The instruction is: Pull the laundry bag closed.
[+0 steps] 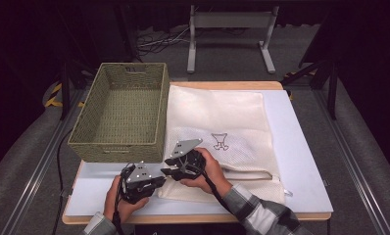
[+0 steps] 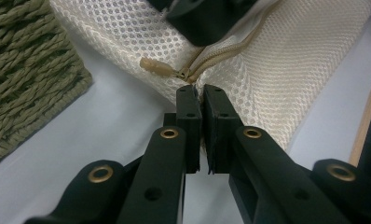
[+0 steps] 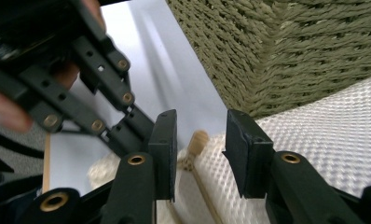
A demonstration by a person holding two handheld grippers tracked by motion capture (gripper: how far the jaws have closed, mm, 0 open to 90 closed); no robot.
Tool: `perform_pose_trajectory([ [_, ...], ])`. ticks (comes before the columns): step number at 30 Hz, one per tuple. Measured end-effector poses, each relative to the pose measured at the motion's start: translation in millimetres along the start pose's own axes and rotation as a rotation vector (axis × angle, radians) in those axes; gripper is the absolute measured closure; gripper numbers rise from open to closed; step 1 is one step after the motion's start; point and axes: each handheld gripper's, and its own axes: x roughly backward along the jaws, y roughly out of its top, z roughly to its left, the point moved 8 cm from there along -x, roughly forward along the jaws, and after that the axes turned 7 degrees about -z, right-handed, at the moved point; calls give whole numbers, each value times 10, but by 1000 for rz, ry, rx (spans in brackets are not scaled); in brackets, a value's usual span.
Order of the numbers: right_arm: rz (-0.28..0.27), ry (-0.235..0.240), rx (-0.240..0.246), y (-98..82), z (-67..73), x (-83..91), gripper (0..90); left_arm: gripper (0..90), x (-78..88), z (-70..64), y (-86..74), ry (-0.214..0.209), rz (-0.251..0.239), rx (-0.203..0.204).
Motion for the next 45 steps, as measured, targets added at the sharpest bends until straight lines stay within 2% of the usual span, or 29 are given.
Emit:
perform_pose_trajectory([
  [7,21,21,-24,-22,11,-135,651,859,-4,-9,-6,-2,4,-5],
  [9,34,9,-15,-34,3,-163,642,859,-2,-13,-4,2,4,-12],
  [13,45,10,-30,-68,4,-204,634,859,6,-26,-5,7,8,-26],
  [16,54,29,-30,-80,15,-212,694,859,2,-28,-9,12,10,-30],
  [18,61,36,-24,-89,28,-212,781,859,7,-35,-8,13,8,-24],
  [20,58,41,-20,-87,34,-208,805,859,4,-32,-10,14,8,-26],
  [37,34,63,-2,-107,50,-63,823,850,0,-9,-17,-5,0,27],
  [45,12,62,20,-104,83,8,824,718,-71,10,-29,-39,20,56],
])
